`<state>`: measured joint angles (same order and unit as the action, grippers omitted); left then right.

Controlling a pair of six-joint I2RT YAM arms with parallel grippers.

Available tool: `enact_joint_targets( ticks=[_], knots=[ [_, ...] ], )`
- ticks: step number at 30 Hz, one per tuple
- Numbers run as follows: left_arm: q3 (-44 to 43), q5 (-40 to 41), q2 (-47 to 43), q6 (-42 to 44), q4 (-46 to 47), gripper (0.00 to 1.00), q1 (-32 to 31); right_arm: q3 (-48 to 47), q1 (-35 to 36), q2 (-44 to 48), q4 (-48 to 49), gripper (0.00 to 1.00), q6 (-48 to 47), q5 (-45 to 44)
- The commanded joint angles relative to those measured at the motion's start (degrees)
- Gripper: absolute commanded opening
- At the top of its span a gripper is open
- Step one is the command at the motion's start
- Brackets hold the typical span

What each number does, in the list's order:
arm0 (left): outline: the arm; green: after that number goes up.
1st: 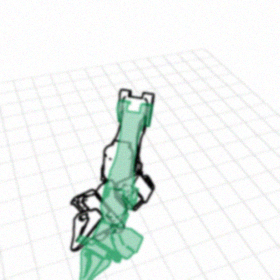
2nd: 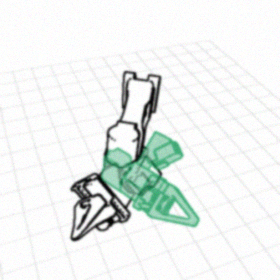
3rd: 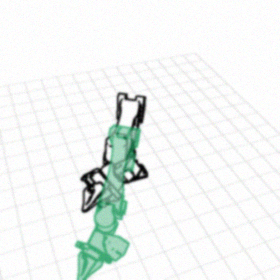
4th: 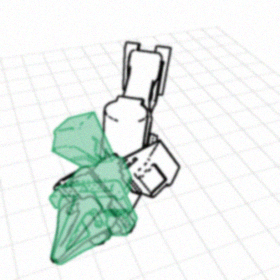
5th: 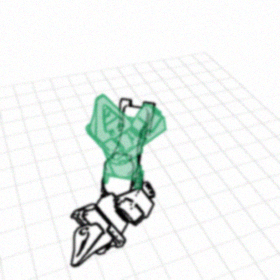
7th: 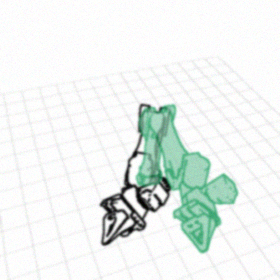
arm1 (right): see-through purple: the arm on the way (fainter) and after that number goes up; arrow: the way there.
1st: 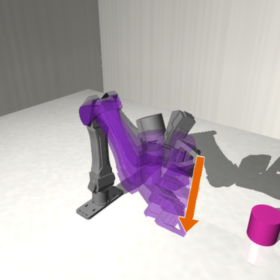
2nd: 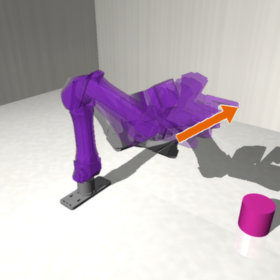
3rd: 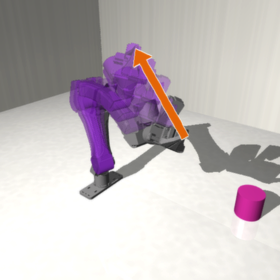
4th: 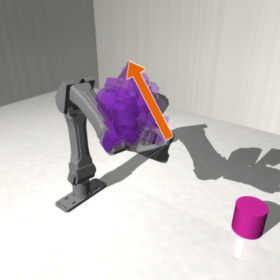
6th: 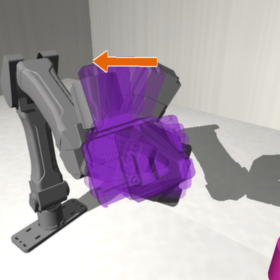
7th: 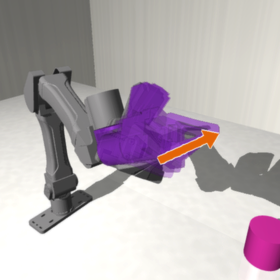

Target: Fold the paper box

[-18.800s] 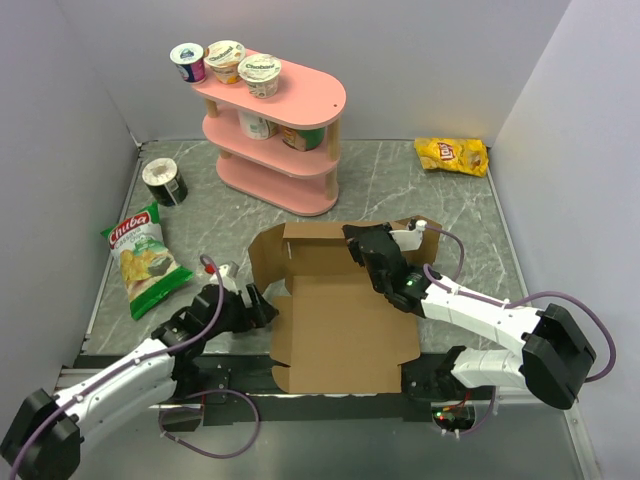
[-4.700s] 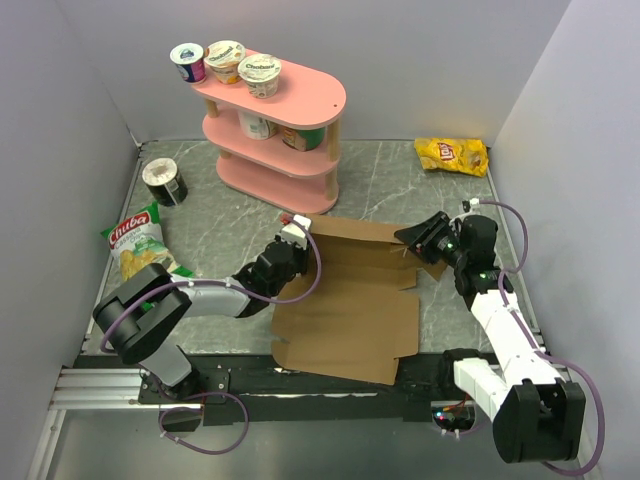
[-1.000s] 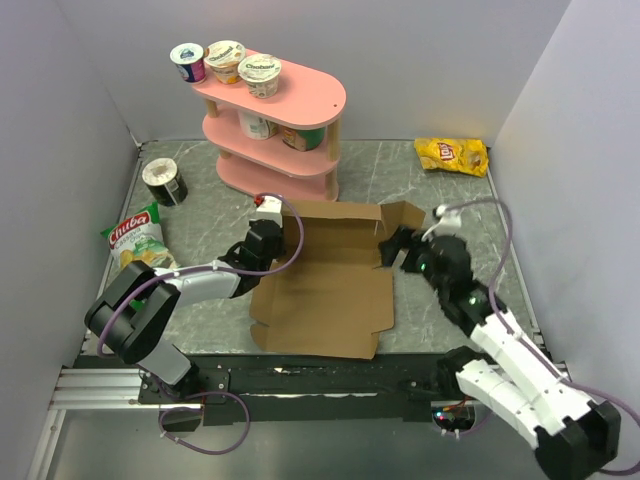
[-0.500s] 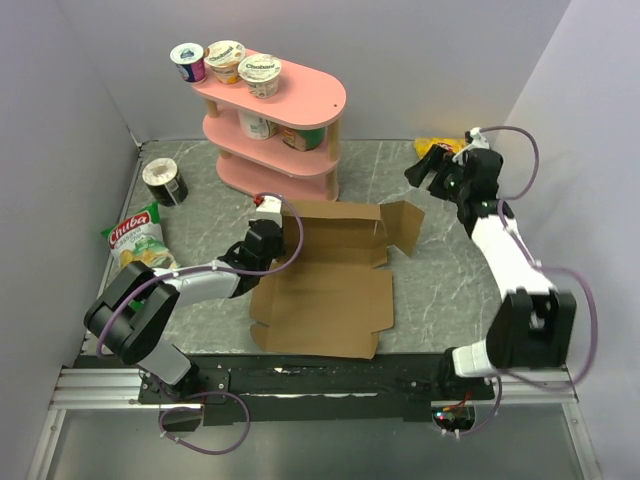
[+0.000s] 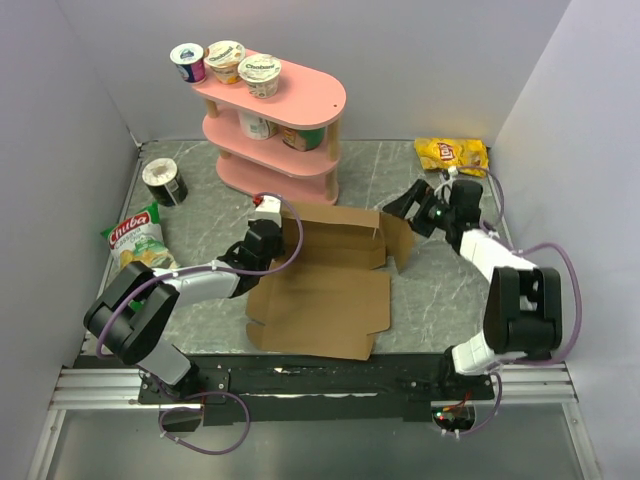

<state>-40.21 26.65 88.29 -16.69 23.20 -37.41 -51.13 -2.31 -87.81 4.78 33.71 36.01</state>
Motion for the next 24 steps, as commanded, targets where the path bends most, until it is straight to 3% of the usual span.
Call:
enact_joint_targets(
  ticks=[1,10,14,24],
  knots=[
    [-0.05,0.15,-0.49,-0.63,-2.55,0.13,0.23,8.48,3.96,7.29,1.63,0.96,6.7,-7.16],
    [0.04,-0.29,-1.19,-0.98,-2.55,0.13,-0.38,16.5,11.0,13.98,7.53,0.97,22.35,-19.29],
    [-0.22,1.12,-1.19,-0.54,-2.37,0.13,-1.88,17.91,13.11,15.12,9.54,0.98,28.93,-20.54],
    [-1.54,2.0,0.65,-0.71,-2.72,0.12,-5.13,19.14,16.19,18.55,9.63,0.99,35.1,-25.82]
  ],
)
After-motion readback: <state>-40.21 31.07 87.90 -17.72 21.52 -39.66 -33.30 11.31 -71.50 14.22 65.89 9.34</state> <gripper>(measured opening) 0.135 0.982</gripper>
